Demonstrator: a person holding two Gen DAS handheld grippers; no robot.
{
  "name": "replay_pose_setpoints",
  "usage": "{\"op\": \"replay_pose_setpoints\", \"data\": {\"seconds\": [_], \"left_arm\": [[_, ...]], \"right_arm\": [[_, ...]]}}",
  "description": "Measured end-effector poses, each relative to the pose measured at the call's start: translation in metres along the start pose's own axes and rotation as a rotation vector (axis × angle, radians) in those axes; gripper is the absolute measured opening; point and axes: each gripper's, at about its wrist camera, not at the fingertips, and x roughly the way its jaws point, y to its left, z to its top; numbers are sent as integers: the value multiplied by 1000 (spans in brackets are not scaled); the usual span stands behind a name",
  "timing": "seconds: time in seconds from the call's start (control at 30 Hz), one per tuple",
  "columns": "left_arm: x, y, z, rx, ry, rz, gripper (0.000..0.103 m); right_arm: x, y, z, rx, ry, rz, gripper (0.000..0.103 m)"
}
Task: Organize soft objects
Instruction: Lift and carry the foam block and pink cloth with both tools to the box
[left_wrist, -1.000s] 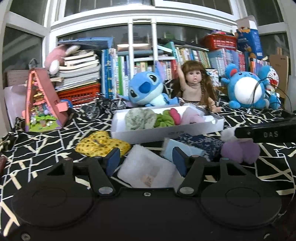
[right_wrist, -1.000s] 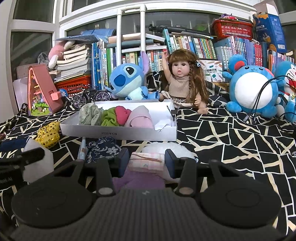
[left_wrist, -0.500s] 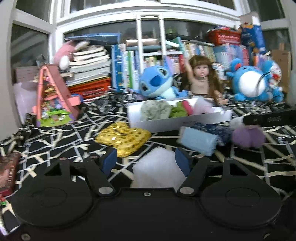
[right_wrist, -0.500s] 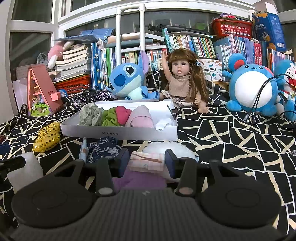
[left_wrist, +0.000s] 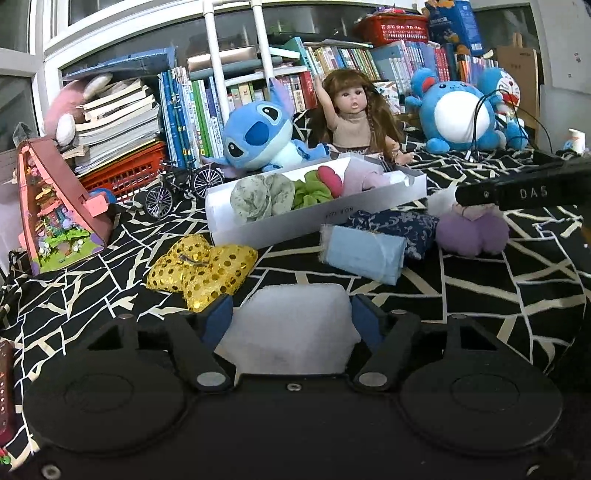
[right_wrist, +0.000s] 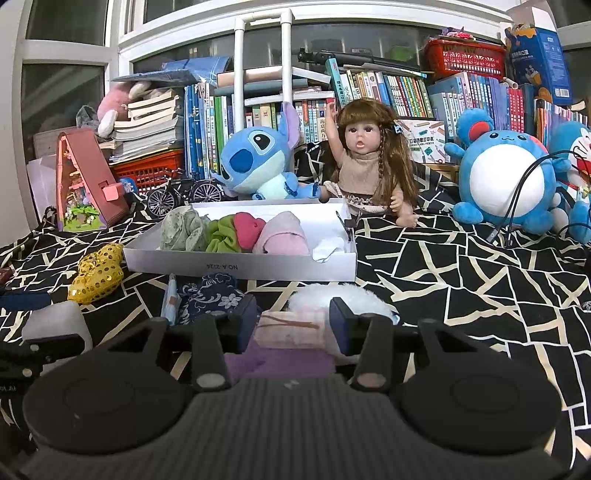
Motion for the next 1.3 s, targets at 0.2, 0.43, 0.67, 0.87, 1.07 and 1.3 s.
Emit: {"op": "replay_pose_setpoints", "data": {"seconds": [0.2,0.43,0.67,0.87,1.07,1.3], "left_arm": [[-5,25,2,-366,-172,-57,68],[9,27,-10,-444,-127,4,71],[-11,25,-28,-439,-112,21,79],[-26,27,-36,-441,-114,44,83],[-33,27,-40,-417,-94,67,86],[-32,24,-42,-365,-67,107,86]], "right_arm": [[0,3,1,-4,0,2,50],[0,5,1,-5,1,1,50],[2,3,-1,5,5,1,50],[3,4,-1,3,6,3,51],[3,4,-2,2,7,3,52],[3,4,-2,2,7,3,52]]}}
